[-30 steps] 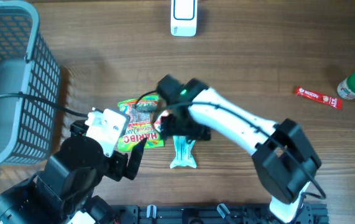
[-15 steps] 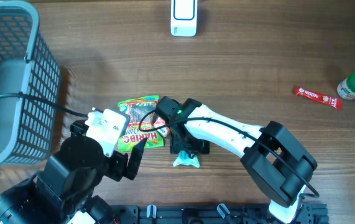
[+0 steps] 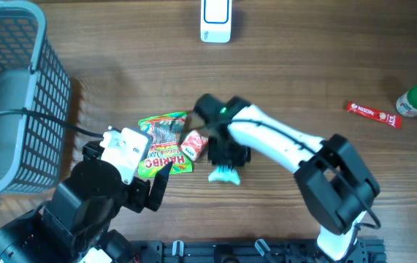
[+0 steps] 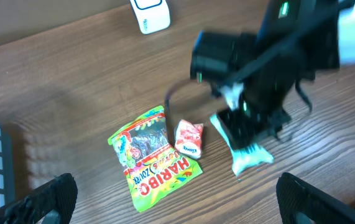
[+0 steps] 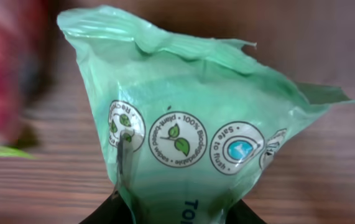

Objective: Scan the item barcode

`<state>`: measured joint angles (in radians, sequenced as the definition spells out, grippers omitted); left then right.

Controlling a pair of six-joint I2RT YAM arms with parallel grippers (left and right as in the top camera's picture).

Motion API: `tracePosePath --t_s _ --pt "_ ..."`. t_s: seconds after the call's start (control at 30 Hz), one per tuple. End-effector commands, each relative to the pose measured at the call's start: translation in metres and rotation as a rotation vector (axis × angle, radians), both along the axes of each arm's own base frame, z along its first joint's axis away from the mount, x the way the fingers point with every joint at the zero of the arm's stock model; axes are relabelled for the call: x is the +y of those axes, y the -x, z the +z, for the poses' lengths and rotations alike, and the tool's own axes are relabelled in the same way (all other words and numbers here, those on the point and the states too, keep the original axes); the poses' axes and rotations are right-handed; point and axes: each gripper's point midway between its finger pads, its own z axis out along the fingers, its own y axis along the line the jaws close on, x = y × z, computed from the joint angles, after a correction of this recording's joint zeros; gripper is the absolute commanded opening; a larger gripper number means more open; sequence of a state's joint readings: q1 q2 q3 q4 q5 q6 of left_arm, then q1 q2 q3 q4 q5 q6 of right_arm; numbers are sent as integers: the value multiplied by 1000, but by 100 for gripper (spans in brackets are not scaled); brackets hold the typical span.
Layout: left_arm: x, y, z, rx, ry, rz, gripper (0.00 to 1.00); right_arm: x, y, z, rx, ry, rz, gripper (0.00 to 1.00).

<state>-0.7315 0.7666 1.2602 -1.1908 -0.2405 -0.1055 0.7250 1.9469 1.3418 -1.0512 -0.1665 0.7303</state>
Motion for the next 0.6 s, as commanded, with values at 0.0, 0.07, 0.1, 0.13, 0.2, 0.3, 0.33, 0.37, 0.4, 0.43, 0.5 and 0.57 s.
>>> tracePosePath --t_s 0.0,0.07,0.1,0.13,0.2,0.3,0.33,0.37,0.4,0.43,0.5,0.57 --pt "0 0 0 -5 -12 -13 100 13 -24 21 25 -181 36 35" --pt "0 0 0 -5 -12 -13 100 20 -30 32 52 -293 52 32" --pt "0 0 0 -5 -11 -13 100 25 -32 41 72 -371 63 31" --pt "0 0 0 -6 -11 -12 100 31 -32 49 93 -453 73 31" --pt "0 0 1 -8 -8 -12 100 39 -31 66 132 -622 106 31" --pt "-1 1 0 -4 -4 -19 100 47 -29 87 136 -808 187 31" --pt "0 2 -2 5 -17 -24 100 49 -30 93 130 -855 209 31" --pt "7 0 -2 -8 -42 8 100 49 -31 95 126 -877 215 31" --pt "16 -5 -1 -20 -46 79 100 49 -32 96 121 -882 219 31" --pt "28 -10 3 -37 -25 180 100 48 -32 96 118 -883 223 31" --pt "47 -16 12 -78 39 350 100 48 -32 96 118 -883 223 31" --pt "58 -17 19 -112 73 423 100 49 -32 96 116 -884 224 29"
